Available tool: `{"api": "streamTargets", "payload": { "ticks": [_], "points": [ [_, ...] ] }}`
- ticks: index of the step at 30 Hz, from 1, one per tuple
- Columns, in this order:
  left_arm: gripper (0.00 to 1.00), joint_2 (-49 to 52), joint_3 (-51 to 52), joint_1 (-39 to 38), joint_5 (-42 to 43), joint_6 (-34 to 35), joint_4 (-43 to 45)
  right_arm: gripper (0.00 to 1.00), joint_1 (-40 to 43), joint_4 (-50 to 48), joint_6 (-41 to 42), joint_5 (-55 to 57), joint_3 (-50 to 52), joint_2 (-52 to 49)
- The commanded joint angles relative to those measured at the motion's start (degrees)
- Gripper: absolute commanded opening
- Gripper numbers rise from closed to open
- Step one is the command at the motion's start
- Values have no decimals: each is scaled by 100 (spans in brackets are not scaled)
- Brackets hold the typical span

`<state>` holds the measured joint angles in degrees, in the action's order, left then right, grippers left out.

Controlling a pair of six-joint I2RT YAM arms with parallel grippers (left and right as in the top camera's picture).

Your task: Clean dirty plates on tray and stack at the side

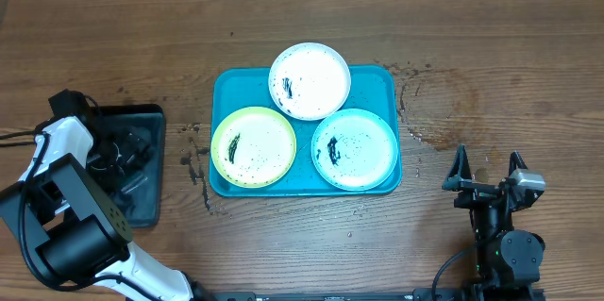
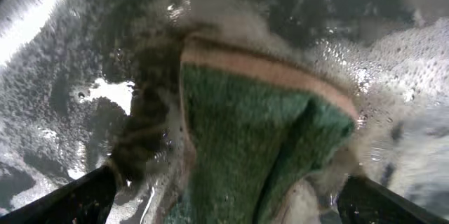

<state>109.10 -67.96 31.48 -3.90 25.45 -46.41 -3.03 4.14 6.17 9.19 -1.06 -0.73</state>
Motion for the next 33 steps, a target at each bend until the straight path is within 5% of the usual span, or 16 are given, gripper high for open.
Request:
{"api": "streamTargets", "payload": {
  "ticks": [1, 4, 7, 8, 13, 14, 16, 17, 27, 29, 33],
  "points": [
    [91, 52, 11, -2, 356, -13, -153, 100, 22, -24, -24, -28, 61, 55],
    [57, 52, 11, -2, 369, -15, -184, 100, 22, -24, -24, -28, 61, 55],
    [10, 52, 9, 0, 369, -13, -181, 100, 22, -24, -24, -28, 61, 55],
    [4, 52, 9, 0, 369, -11, -179, 100, 22, -24, -24, -28, 61, 55],
    [5, 52, 9, 0, 341, -13, -109, 100, 22, -24, -24, -28, 61, 55],
    [20, 52, 9, 0, 328, -13, -63, 100, 22, -24, -24, -28, 61, 55],
    [93, 52, 9, 0, 328, -13, 57, 100, 22, -24, -24, -28, 61, 55],
    [100, 52, 9, 2, 326, -15, 125, 100, 22, -24, -24, -28, 61, 55],
    [100, 52, 9, 2, 328, -15, 562, 100, 22, -24, -24, -28, 61, 55],
    [83, 52, 9, 2, 328, -15, 557, 100, 22, -24, -24, -28, 61, 55],
    [24, 52, 9, 9, 330, -17, 503, 100, 22, -24, -24, -28, 61, 55]
  ]
}}
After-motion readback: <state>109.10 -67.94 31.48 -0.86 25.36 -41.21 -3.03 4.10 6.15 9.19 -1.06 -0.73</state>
